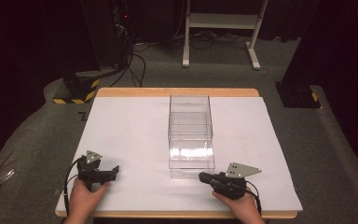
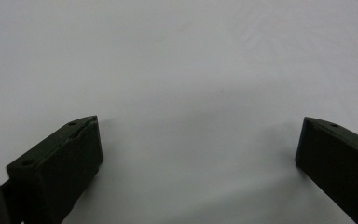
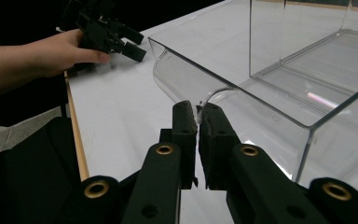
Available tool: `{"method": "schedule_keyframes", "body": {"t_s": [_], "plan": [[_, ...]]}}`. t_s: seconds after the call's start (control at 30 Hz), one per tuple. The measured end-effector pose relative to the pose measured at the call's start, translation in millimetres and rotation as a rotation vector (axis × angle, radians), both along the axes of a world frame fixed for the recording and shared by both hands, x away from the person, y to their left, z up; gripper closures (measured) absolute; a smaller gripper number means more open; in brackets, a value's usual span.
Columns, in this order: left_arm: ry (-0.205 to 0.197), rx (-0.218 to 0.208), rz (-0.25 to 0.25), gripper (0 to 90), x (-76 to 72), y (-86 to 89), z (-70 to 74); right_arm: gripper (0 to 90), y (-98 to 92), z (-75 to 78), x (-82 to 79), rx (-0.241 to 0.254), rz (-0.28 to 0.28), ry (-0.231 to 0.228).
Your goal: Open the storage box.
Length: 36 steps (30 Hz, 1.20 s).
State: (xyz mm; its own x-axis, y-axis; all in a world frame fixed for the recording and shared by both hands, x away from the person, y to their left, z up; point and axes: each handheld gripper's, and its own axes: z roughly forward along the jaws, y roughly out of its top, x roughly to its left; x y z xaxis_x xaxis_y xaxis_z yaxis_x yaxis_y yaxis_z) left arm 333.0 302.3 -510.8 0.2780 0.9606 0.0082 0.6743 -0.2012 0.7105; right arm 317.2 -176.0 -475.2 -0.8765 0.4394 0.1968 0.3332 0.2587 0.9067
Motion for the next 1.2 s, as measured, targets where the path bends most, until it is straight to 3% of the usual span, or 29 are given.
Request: {"method": "schedule_keyframes", "body": {"t_s": [0.57,1.0,1.2], "plan": [[0.0,0.0,0.0,0.6,0.0,0.0,0.0,85.5,-2.5,0.2,-18.0,0.0,0.034,-0.002],[0.001,-0.001,0.0,0.7,0.1,0.0,0.0,85.1,-3.1,-3.2,-22.2,0.013,0.02,-0.026],[0.001,-0.002,0.001,0.6,0.1,0.0,0.0,78.3,-6.8,-2.6,-24.5,0.002,-0.008,-0.043]]}}
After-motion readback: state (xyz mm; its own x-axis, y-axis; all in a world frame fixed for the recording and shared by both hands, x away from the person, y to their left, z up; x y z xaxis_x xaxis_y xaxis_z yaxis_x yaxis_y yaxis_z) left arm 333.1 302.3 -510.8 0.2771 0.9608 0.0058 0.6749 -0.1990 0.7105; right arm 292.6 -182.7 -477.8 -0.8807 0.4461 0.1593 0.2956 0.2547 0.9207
